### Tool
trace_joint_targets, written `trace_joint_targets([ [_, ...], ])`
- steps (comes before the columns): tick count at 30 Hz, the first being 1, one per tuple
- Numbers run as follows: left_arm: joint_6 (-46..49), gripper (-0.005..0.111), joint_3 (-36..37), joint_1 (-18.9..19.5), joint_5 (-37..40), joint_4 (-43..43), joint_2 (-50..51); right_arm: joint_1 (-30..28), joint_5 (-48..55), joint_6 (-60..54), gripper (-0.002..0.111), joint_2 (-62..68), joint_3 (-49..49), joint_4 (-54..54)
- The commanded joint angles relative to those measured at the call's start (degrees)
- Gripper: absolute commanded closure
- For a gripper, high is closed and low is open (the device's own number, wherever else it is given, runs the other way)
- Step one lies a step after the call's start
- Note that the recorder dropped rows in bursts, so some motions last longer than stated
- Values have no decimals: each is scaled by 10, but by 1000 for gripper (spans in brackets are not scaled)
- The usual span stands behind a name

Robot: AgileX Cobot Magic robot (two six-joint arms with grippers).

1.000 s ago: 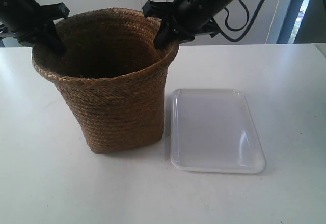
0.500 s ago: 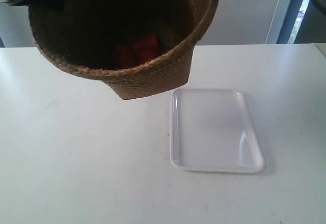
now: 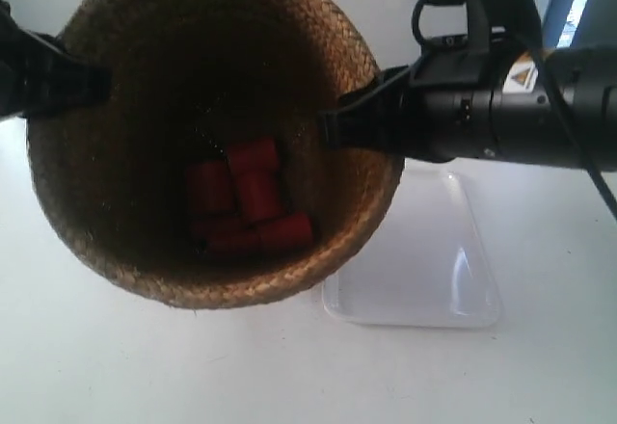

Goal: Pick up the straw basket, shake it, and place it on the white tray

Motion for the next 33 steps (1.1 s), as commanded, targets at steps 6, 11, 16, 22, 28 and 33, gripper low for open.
trace_joint_targets([
  [6,8,107,100,-27,-141,9,-57,17,-19,0,108,-34,52,1],
  [11,15,107,105,-27,-157,9,-56,17,-52,-7,108,-32,52,0],
  [16,14,107,105,-27,-164,7,-50,17,-77,-5,108,-32,52,2],
  [22,26,107,119,-82,-160,18,-164,65,-106,2,108,-141,74,6],
  [28,16,107,110,-95,-101,1,-135,62,-39,11,108,-85,53,36],
  [33,79,107,142,-95,-193,22,-162,79,-176,-57,108,-114,87,28],
])
